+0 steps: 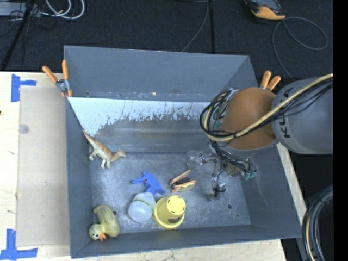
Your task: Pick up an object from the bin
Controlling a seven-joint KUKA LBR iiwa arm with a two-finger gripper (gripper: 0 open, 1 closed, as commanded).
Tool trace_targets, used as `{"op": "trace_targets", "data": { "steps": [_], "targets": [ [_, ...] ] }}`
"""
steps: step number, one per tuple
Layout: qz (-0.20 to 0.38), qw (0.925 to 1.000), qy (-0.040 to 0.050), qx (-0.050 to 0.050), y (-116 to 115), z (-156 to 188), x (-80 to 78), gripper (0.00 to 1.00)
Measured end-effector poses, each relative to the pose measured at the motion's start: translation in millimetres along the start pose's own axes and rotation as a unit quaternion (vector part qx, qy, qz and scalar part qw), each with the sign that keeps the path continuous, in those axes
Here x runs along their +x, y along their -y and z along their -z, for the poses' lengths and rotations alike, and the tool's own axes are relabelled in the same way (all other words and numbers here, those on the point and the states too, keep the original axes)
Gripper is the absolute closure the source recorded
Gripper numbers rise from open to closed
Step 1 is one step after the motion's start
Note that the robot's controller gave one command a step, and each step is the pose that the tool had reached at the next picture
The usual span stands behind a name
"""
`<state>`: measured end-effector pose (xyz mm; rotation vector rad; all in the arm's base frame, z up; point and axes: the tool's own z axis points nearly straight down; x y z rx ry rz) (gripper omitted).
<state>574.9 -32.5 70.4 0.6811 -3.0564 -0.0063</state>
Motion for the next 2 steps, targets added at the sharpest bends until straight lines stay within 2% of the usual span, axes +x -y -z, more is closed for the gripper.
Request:
{"op": "trace_targets", "data": {
  "steps": [1,2],
  "targets": [
    [0.011,0.9999,-0.0007,0.002,-16.1,-0.7,-33.3,0.0],
    [-0.002,1.0,-0.0005,-0.001,-37.2,9.9,-32.8,1.0]
  ]
}}
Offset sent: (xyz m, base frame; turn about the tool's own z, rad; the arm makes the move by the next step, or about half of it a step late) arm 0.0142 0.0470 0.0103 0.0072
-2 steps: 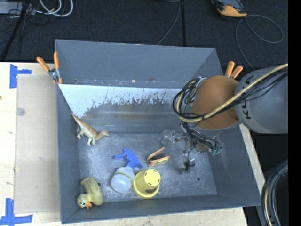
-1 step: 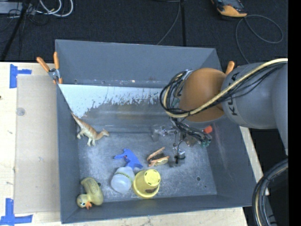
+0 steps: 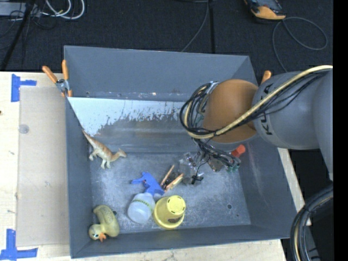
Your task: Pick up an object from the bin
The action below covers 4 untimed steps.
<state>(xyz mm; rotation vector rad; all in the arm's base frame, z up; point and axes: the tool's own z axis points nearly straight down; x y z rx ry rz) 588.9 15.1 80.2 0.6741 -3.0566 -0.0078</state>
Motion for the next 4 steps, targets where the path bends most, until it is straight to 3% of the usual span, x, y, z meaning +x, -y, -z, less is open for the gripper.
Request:
{"op": "trace_targets", "data": {
  "steps": [1,3,4],
  "targets": [
    [-0.001,1.0,0.0002,0.0,0.1,-0.1,-0.1,0.0],
    [0.017,0.9998,-0.0004,0.0,-5.1,1.1,-3.8,0.0],
    [0.065,0.9979,0.0002,0.0,-33.6,2.4,-7.7,0.0]
  ]
}}
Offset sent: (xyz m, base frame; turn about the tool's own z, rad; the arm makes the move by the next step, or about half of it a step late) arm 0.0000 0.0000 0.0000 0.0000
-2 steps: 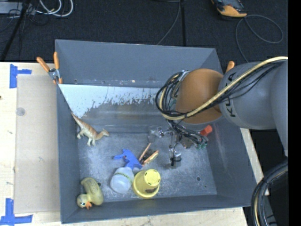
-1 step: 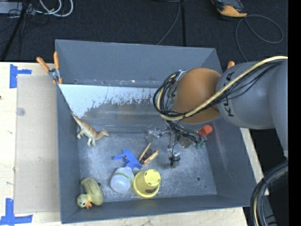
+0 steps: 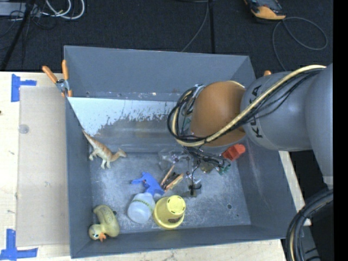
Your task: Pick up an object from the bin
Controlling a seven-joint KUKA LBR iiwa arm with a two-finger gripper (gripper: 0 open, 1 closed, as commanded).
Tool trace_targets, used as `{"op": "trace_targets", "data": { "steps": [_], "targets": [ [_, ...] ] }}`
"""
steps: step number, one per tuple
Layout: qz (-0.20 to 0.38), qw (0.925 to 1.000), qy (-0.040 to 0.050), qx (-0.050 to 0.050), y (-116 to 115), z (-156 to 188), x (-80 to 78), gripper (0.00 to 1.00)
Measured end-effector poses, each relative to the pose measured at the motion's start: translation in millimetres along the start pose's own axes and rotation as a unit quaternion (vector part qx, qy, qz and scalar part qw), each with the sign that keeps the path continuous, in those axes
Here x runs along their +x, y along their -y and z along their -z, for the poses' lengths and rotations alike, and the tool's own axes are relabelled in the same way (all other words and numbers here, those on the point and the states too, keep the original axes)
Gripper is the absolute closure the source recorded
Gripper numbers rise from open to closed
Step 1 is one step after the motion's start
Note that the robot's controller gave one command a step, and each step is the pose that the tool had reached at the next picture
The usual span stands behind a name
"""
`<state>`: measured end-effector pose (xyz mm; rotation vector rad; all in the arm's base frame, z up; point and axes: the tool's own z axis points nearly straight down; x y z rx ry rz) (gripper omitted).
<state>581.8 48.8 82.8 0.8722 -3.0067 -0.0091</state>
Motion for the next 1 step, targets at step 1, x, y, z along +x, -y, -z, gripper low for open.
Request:
{"op": "trace_targets", "data": {
  "steps": [1],
  "targets": [
    [-0.083,0.9965,0.0003,0.0,-24.2,15.3,-23.9,1.0]
  ]
}}
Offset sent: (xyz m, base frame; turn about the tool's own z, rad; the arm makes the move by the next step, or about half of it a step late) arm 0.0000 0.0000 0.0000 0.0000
